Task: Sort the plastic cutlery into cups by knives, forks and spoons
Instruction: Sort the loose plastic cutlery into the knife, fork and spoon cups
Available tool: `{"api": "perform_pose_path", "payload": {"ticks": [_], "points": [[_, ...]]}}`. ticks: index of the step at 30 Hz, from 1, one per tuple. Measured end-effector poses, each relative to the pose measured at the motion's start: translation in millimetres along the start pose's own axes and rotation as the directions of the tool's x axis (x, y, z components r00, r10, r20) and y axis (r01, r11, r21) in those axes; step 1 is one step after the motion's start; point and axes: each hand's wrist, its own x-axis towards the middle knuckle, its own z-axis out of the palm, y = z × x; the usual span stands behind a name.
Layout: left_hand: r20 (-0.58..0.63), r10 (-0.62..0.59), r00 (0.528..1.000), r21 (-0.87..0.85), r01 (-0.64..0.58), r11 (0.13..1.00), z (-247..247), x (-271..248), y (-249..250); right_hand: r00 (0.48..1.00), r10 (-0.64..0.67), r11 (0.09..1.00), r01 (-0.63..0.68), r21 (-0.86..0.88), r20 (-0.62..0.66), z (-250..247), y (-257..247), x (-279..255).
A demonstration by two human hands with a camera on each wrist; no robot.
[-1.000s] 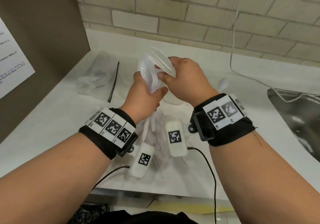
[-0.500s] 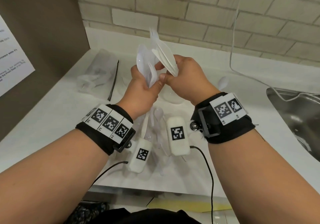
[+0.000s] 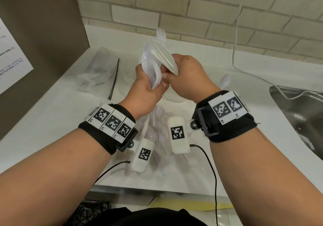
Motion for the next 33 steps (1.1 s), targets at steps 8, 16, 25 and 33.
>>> {"api": "perform_pose_path", "payload": {"ticks": [8, 16, 25, 33], "points": [[-0.104, 0.084, 0.991, 0.263, -0.054, 0.963, -0.1, 4.7, -1.1, 0.994, 0.049, 0.996, -0.041, 0.084, -0.101, 2.7, -3.3, 3.0], [-0.133, 0.123, 0.983, 0.340, -0.072, 0.938, 1.6, 0.1, -1.9, 0.984, 0.087, 0.977, -0.055, 0.206, -0.153, 8.2, -0.6, 1.0], [-0.063, 0.162, 0.985, 0.387, -0.126, 0.914, 6.1, -11.5, -5.2, 0.977, 0.078, 0.925, 0.003, 0.381, -0.198, -21.4, -1.0, 6.6], [0.001, 0.150, 0.989, 0.353, -0.140, 0.925, 3.7, -6.9, 0.0, 0.991, 0.080, 0.874, -0.017, 0.485, -0.109, -27.0, -3.5, 5.2]]}}
